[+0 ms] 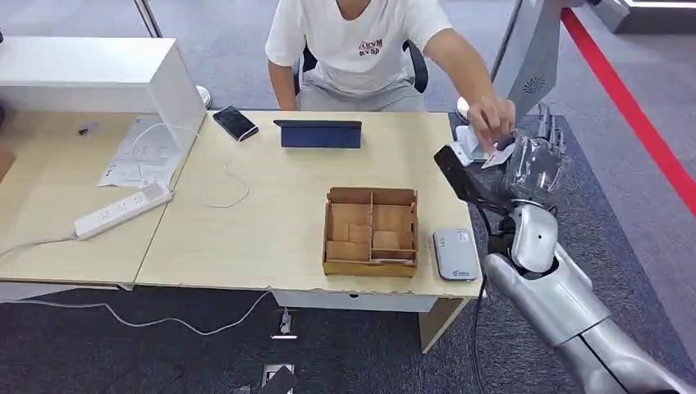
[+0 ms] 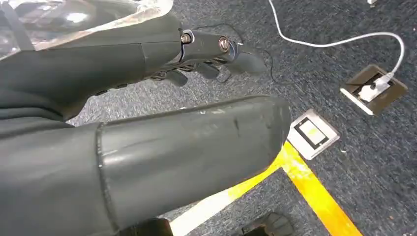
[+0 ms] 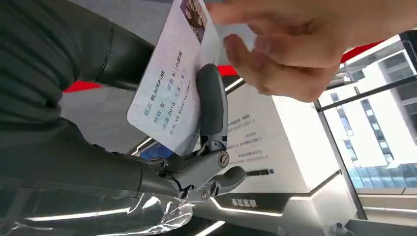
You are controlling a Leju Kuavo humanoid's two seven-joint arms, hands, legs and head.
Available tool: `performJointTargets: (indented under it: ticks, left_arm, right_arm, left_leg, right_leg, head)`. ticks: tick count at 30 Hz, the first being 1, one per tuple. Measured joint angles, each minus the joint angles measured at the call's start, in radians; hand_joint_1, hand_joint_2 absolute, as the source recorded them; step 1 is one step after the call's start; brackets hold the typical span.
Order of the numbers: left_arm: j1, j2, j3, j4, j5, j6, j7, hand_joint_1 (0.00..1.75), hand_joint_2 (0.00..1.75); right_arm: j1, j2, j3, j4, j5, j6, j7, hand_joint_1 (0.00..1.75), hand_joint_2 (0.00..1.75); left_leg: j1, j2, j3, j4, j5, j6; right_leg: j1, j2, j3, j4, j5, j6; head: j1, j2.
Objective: Pass the card to the sensor for recognition and then transmit it.
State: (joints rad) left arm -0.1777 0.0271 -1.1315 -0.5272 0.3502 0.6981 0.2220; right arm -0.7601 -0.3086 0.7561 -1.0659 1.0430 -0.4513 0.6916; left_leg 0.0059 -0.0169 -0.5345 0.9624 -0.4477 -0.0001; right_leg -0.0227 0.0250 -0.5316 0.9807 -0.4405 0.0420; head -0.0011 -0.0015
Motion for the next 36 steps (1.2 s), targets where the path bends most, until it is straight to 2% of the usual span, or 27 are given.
performJointTargets:
  ticks: [9,17,28,36]
  left_arm:
    - [0.0,0.0,0.0,0.003,0.019,0.002,-0.032,0.0,0.0]
    - [0.008,-0.004,0.012,0.014,0.005,0.002,-0.069,0.0,0.0]
    - [0.023,-0.009,0.04,0.025,-0.01,0.002,-0.076,0.0,0.0]
    - [0.048,-0.018,0.114,0.036,-0.086,0.002,-0.103,0.0,0.0]
  right_arm:
    - [-0.014,-0.001,0.046,0.016,-0.12,-0.072,0.0,1.75,1.75]
    - [0.0,-0.027,0.142,0.017,-0.256,-0.075,0.0,1.75,1.75]
    - [0.046,-0.058,0.225,0.025,-0.318,-0.081,0.0,1.75,1.75]
    - [0.116,-0.063,0.286,0.056,-0.383,-0.08,0.0,1.75,1.75]
  left_leg:
    - [0.0,0.0,0.0,0.0,0.0,0.0]
    - [0.0,0.0,0.0,0.0,0.0,0.0]
    - [0.0,0.0,0.0,0.0,0.0,0.0]
    - [0.0,0.0,-0.001,0.0,0.0,0.0]
  right_leg:
    - [0.0,0.0,0.0,0.0,0.0,0.0]
    - [0.0,0.0,0.0,0.0,0.0,0.0]
    - [0.0,0.0,0.0,0.0,0.0,0.0]
    - [0.0,0.0,-0.001,0.0,0.0,0.0]
  head:
    - [0.0,0.0]
    - [0.0,0.0]
    - [0.0,0.0]
    - [0.0,0.0]
